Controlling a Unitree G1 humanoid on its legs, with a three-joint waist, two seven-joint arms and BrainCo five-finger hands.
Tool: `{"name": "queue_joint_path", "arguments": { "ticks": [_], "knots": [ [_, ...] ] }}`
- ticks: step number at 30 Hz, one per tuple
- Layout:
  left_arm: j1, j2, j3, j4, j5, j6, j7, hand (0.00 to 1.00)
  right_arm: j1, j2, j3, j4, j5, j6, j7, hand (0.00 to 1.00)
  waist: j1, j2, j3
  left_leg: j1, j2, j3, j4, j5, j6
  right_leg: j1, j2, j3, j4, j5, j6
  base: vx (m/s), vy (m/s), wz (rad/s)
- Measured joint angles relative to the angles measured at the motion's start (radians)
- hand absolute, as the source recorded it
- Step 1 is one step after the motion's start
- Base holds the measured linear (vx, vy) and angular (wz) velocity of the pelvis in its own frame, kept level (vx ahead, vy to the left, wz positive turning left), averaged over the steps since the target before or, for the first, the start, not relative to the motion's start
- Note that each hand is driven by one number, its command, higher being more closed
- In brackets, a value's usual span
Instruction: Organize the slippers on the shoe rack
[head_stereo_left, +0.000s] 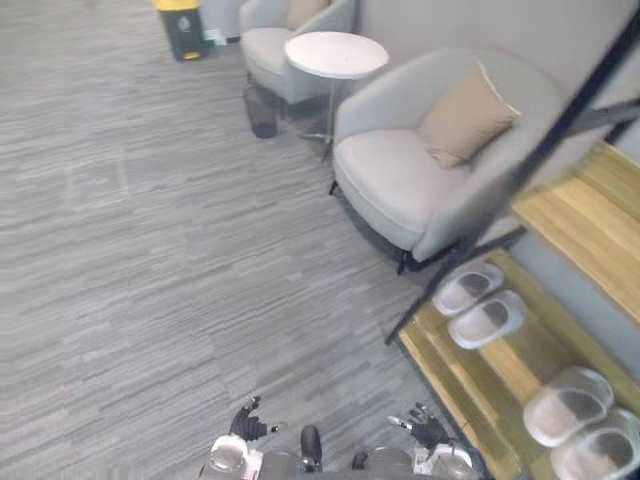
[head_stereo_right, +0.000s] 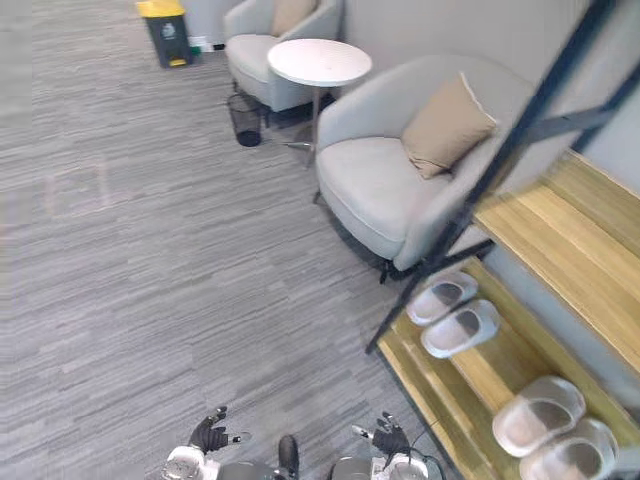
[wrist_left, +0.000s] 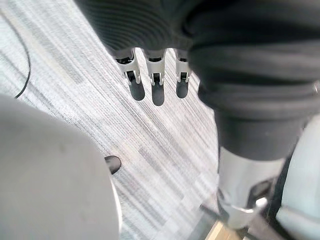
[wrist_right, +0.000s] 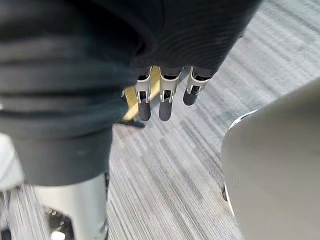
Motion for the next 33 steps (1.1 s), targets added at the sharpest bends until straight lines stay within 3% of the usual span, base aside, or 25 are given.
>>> {"name": "queue_joint_path", "arguments": {
  "ticks": [1,2,3,5,6,7,8,9,10,12,14,17,19,21,23,25,26,28,29,30,33],
  "knots": [
    [-0.002,-0.003,0.0,-0.001,0.0,-0.001,0.0,0.0,0.0,-0.006,0.0,0.0,0.0,-0.001,0.0,0.0,0.001,0.002,-0.002,-0.018,0.001,-0.001,0.033,-0.015,-0.002,0.007,0.004,0.0,-0.013,0.011,0.0,0.13,0.042,0.43],
    [-0.01,-0.012,0.0,-0.001,-0.001,-0.001,0.0,0.0,-0.001,-0.026,0.001,0.0,0.001,-0.001,-0.001,0.0,0.014,0.033,0.008,-0.068,0.012,0.0,0.137,-0.068,-0.025,0.028,0.009,-0.011,-0.042,0.036,0.007,0.09,0.071,0.24],
    [-0.007,-0.015,0.001,-0.001,-0.005,-0.001,-0.001,0.0,-0.001,-0.027,0.0,0.0,0.003,-0.001,-0.001,0.0,0.022,0.046,0.009,-0.082,0.013,0.002,0.175,-0.077,-0.048,0.04,0.005,-0.025,-0.05,0.043,0.011,0.16,0.122,0.37],
    [-0.009,-0.024,0.001,-0.001,-0.012,0.0,-0.002,0.0,-0.002,-0.037,-0.002,0.002,0.02,0.0,-0.009,0.0,0.021,0.052,0.011,-0.114,0.0,0.052,0.256,-0.043,-0.096,0.059,-0.027,-0.054,-0.053,0.044,0.008,0.15,0.136,0.53],
    [-0.027,-0.019,0.003,-0.014,-0.019,-0.002,-0.002,0.0,-0.002,-0.021,-0.004,0.013,0.02,0.002,-0.009,0.0,0.02,0.017,0.025,-0.157,0.03,0.138,0.393,-0.095,-0.032,0.102,-0.08,-0.084,-0.068,0.045,0.009,0.12,0.127,0.44],
    [-0.026,-0.016,0.009,-0.019,-0.02,-0.003,-0.002,0.0,-0.004,-0.014,-0.004,0.011,0.02,0.002,-0.01,0.0,0.031,0.021,0.024,-0.17,0.096,0.173,0.46,-0.145,0.008,0.117,-0.081,-0.087,-0.072,0.045,0.009,0.17,0.102,0.31],
    [-0.01,-0.017,0.023,-0.018,-0.021,-0.003,-0.001,0.0,-0.012,-0.022,-0.003,-0.002,0.019,0.0,-0.01,0.0,0.035,0.042,0.013,-0.189,0.233,0.201,0.482,-0.162,-0.044,0.131,-0.055,-0.099,-0.071,0.035,0.024,0.22,0.045,0.11],
    [-0.008,-0.016,0.03,-0.014,-0.022,-0.002,0.0,0.0,-0.009,-0.027,-0.004,-0.009,0.02,-0.001,-0.01,0.0,0.033,0.05,0.009,-0.187,0.299,0.203,0.416,-0.171,-0.072,0.146,-0.048,-0.109,-0.068,0.003,0.072,0.24,0.08,0.28],
    [-0.024,-0.014,0.032,0.0,-0.022,-0.001,0.0,0.0,-0.02,-0.027,-0.008,-0.008,0.02,0.002,-0.013,0.0,0.034,0.038,0.012,-0.186,0.268,0.202,0.412,-0.17,-0.059,0.149,-0.075,-0.113,-0.063,-0.01,0.088,0.21,0.176,0.35],
    [-0.031,0.008,0.027,-0.001,-0.02,-0.001,-0.001,0.0,-0.04,-0.004,-0.008,-0.013,0.02,0.0,-0.012,0.0,0.04,-0.009,0.005,-0.178,0.211,0.207,0.331,-0.141,-0.043,0.123,-0.11,-0.118,-0.082,0.012,0.069,0.17,0.21,0.3],
    [-0.032,0.013,0.027,0.002,-0.019,0.003,0.0,0.0,-0.043,0.009,-0.008,-0.012,0.02,0.001,-0.012,0.0,0.041,-0.015,0.006,-0.164,0.182,0.194,0.306,-0.14,-0.04,0.129,-0.125,-0.119,-0.068,0.041,0.076,0.17,0.156,0.31],
    [-0.018,0.008,0.027,0.008,-0.017,0.003,0.0,0.0,-0.032,0.02,-0.007,-0.01,0.018,0.004,-0.008,0.0,0.041,-0.013,0.007,-0.062,0.146,0.18,0.226,-0.155,-0.023,0.072,-0.175,-0.086,0.177,0.074,0.101,0.16,0.163,0.11],
    [-0.01,0.014,0.007,0.016,-0.008,0.005,0.001,0.0,-0.032,0.02,-0.008,-0.015,0.018,0.003,-0.006,0.0,0.035,0.0,0.002,-0.003,0.137,0.156,0.181,-0.165,-0.025,-0.079,-0.194,-0.017,0.487,0.14,0.094,0.15,0.122,0.13],
    [-0.01,0.021,-0.004,0.019,-0.006,0.007,0.002,0.0,-0.029,0.015,-0.007,-0.017,0.018,0.002,-0.006,0.0,0.027,-0.008,-0.001,0.054,0.13,0.135,0.135,-0.165,-0.024,-0.167,-0.174,-0.018,0.609,0.057,0.067,0.22,0.066,0.25],
    [-0.008,0.019,-0.005,0.023,-0.006,0.008,0.003,0.0,-0.028,0.01,-0.006,-0.016,0.019,0.001,-0.007,0.0,0.024,-0.006,0.0,0.107,0.131,0.113,0.094,-0.159,-0.019,-0.205,-0.137,-0.051,0.565,0.0,0.05,0.29,0.015,0.34],
    [-0.013,0.015,-0.004,0.022,-0.007,0.008,0.003,0.0,-0.03,0.002,-0.007,-0.014,0.019,0.0,-0.007,0.0,0.006,-0.004,0.0,0.136,0.133,0.085,0.063,-0.154,-0.025,-0.251,-0.088,-0.06,0.43,-0.014,0.04,0.32,-0.06,0.55],
    [-0.023,0.01,-0.004,0.022,-0.008,0.008,0.004,0.0,-0.032,-0.004,-0.007,-0.014,0.019,0.0,-0.007,0.0,-0.001,0.003,0.004,0.152,0.137,0.059,0.043,-0.153,-0.035,-0.289,-0.052,-0.046,0.314,-0.004,0.032,0.34,-0.128,0.63],
    [-0.034,0.004,-0.005,0.021,-0.009,0.006,0.004,0.0,-0.03,-0.015,-0.008,-0.014,0.02,-0.001,-0.007,0.0,-0.007,0.017,0.009,0.18,0.151,0.024,0.011,-0.157,-0.061,-0.299,0.0,-0.015,0.118,0.074,0.022,0.37,-0.152,0.65],
    [-0.03,0.006,-0.004,0.022,-0.008,0.005,0.003,0.0,-0.021,-0.013,-0.01,-0.013,0.022,-0.003,-0.008,0.0,-0.008,0.007,0.005,0.203,0.148,0.001,-0.001,-0.171,-0.085,-0.295,0.004,0.005,0.041,0.176,-0.008,0.42,-0.201,0.62],
    [-0.03,-0.002,0.0,0.032,-0.008,0.006,0.005,0.0,-0.021,-0.021,-0.014,-0.012,0.021,-0.004,-0.008,0.0,-0.012,0.012,0.002,0.229,0.171,-0.019,0.0,-0.187,-0.108,-0.278,0.012,-0.014,0.064,0.201,-0.035,0.43,-0.214,0.57],
    [-0.03,-0.022,0.001,0.031,-0.008,0.001,0.003,0.0,-0.025,-0.024,-0.023,-0.009,0.018,-0.004,-0.006,0.0,-0.008,0.051,-0.003,0.192,0.213,-0.011,0.106,-0.197,-0.137,-0.238,0.025,-0.067,0.063,0.129,-0.062,0.53,-0.26,0.56]
  ]
}}
